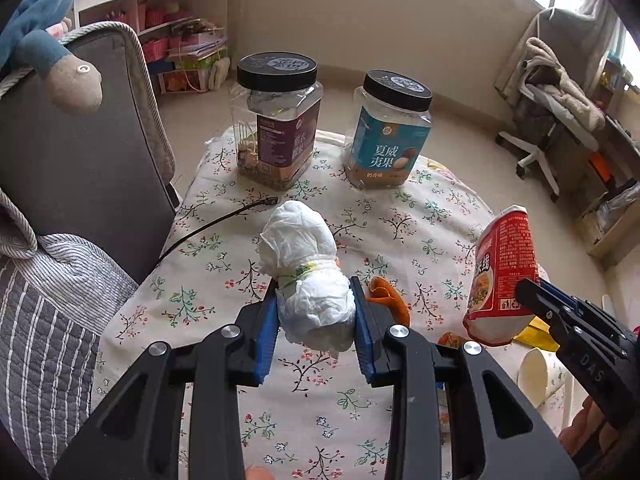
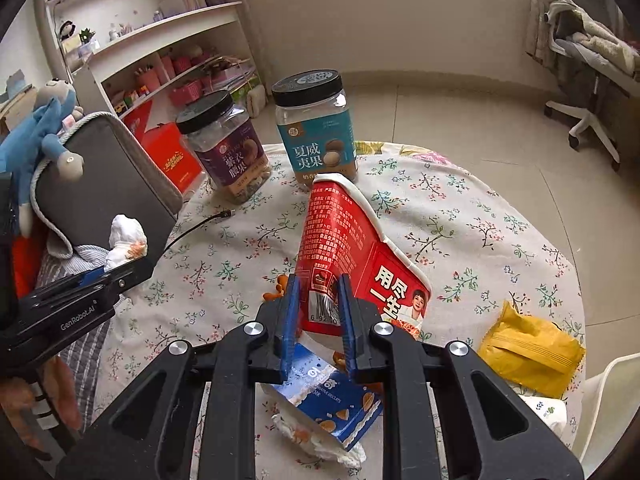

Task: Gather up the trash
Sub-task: 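Lift the red snack bag with the right tool while the left tool holds the tissue wad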

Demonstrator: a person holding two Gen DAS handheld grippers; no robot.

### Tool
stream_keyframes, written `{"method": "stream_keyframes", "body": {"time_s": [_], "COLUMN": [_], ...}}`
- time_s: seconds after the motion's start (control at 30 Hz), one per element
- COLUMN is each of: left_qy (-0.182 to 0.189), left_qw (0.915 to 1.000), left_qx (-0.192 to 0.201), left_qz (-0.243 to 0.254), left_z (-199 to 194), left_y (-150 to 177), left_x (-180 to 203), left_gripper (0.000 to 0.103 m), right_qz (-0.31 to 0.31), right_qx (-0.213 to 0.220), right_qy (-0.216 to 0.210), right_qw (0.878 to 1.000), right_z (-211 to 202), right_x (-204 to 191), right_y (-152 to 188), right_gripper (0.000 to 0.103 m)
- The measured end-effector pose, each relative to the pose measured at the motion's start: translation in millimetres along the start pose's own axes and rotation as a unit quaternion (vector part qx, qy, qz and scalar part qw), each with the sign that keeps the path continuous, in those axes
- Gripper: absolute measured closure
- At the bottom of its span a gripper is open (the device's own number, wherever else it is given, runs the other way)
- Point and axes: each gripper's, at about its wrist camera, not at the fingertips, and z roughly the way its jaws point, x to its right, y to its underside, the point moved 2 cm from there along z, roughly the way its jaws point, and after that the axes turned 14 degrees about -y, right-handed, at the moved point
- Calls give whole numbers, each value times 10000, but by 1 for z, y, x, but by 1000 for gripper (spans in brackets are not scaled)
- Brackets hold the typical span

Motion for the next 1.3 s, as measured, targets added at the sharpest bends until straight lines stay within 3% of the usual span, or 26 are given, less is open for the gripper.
{"method": "stream_keyframes", "body": {"time_s": [0.67,1.0,1.3], "left_qy": [266,468,650], "left_qw": [9988,9962,9928], "left_qx": [288,402,494], "left_qz": [294,613,881], "left_z": [-33,-45,-56], "left_y": [2,11,19], "left_x": [52,96,131], "left_gripper": [70,70,70], "right_qz": [125,464,873], "right_qx": [348,733,1020], "right_qy": [326,777,1430], "right_qw": [9988,9932,9806], "right_z": [-65,-116,-167], "right_x": [31,76,126], "right_y": [13,22,42], "right_gripper": [85,85,84]}}
